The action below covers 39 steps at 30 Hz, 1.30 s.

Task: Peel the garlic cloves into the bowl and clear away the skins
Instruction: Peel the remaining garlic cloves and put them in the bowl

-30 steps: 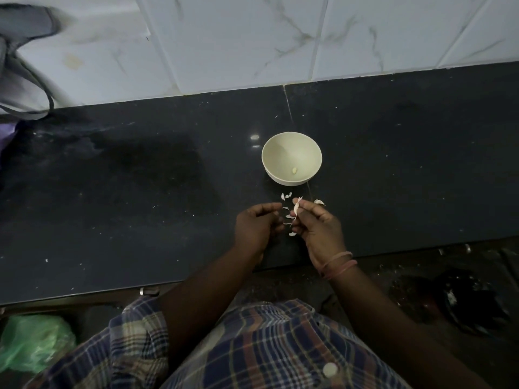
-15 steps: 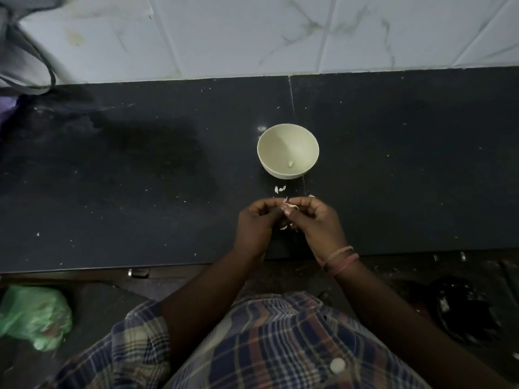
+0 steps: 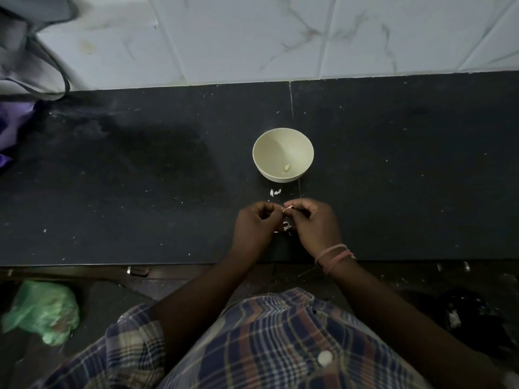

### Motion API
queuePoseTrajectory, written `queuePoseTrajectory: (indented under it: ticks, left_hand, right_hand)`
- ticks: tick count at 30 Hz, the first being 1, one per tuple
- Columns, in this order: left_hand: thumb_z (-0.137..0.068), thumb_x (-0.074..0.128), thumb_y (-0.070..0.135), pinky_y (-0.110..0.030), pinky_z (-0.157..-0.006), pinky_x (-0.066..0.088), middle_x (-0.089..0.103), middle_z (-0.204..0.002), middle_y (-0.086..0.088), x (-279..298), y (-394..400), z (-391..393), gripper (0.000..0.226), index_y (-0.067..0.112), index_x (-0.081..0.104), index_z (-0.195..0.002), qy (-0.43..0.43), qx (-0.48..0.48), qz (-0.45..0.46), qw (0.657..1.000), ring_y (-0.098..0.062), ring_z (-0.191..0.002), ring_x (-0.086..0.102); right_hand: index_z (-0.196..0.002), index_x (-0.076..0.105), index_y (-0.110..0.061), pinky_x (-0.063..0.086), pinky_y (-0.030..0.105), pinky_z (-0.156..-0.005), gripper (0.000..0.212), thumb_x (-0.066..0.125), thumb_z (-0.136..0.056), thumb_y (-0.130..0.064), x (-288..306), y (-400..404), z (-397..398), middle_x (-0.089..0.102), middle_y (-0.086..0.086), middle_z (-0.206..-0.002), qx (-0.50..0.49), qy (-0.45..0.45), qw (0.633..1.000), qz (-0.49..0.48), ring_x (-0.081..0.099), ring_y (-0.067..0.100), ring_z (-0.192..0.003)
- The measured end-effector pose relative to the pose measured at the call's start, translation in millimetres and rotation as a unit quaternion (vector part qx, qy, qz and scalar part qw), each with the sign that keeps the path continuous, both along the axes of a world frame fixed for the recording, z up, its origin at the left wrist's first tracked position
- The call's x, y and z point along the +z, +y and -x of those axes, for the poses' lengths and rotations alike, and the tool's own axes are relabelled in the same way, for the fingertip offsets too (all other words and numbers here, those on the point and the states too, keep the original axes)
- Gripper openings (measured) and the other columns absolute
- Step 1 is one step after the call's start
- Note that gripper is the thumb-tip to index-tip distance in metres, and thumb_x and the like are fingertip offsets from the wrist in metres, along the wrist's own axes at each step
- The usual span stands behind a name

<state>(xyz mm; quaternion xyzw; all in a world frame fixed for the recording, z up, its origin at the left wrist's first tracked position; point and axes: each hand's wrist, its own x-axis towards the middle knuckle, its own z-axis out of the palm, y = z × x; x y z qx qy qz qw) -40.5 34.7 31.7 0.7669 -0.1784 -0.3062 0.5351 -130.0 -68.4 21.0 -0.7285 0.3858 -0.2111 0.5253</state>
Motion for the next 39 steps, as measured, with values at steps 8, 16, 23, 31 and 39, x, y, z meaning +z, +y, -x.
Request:
queuePoseTrajectory:
  ticks: [8, 16, 23, 31, 39]
  left_hand:
    - [-0.091, 0.069, 0.016, -0.020, -0.060, 0.054, 0.077, -0.073, -0.004, 1, -4, -14, 0.011, 0.014, 0.079, -0.088, 0.002, -0.016, -0.039, 0.999, -0.017, -0.069, 0.075]
    - [-0.092, 0.069, 0.012, -0.021, -0.061, 0.056, 0.076, -0.078, -0.013, 7, -6, -21, 0.012, 0.004, 0.078, -0.091, 0.058, -0.042, -0.045, 0.996, -0.011, -0.062, 0.070]
    - [-0.087, 0.073, 0.015, -0.020, -0.051, 0.051, 0.076, -0.072, -0.013, 9, -9, -24, 0.013, 0.005, 0.079, -0.083, 0.049, -0.040, -0.092, 0.994, -0.011, -0.057, 0.067]
    - [-0.083, 0.076, 0.024, -0.031, -0.061, 0.057, 0.075, -0.067, -0.004, 6, -10, -24, 0.013, 0.013, 0.079, -0.076, 0.013, -0.039, -0.129, 0.991, -0.015, -0.064, 0.073]
    - [-0.084, 0.073, 0.020, -0.035, -0.068, 0.059, 0.076, -0.069, -0.006, -5, -9, -23, 0.013, 0.011, 0.078, -0.076, 0.040, -0.034, -0.105, 0.993, -0.022, -0.068, 0.075]
  right_hand:
    - [-0.088, 0.079, -0.010, 0.047, 0.006, -0.073, 0.010, 0.072, -0.084, -0.003, -1, 1, -8, 0.075, -0.001, -0.085, -0.019, 0.003, 0.999, 0.041, 0.066, 0.000, -0.078]
    - [-0.089, 0.080, -0.010, 0.054, 0.018, -0.079, 0.013, 0.071, -0.083, -0.002, 3, -4, -9, 0.077, 0.002, -0.088, -0.004, 0.024, 0.997, 0.071, 0.069, 0.009, -0.082]
    - [-0.092, 0.080, -0.014, 0.054, 0.018, -0.080, 0.020, 0.068, -0.083, 0.000, 0, 1, -7, 0.076, 0.001, -0.089, 0.009, 0.039, 0.996, 0.080, 0.069, 0.009, -0.084]
    - [-0.091, 0.080, -0.014, 0.053, 0.015, -0.078, 0.025, 0.066, -0.081, 0.004, 0, 6, -8, 0.077, 0.002, -0.087, -0.009, 0.032, 0.998, 0.059, 0.070, 0.010, -0.083]
    - [-0.090, 0.080, -0.007, 0.055, 0.017, -0.076, 0.016, 0.070, -0.082, 0.003, -2, 6, -7, 0.076, 0.007, -0.086, -0.041, -0.010, 0.999, -0.029, 0.069, 0.006, -0.078]
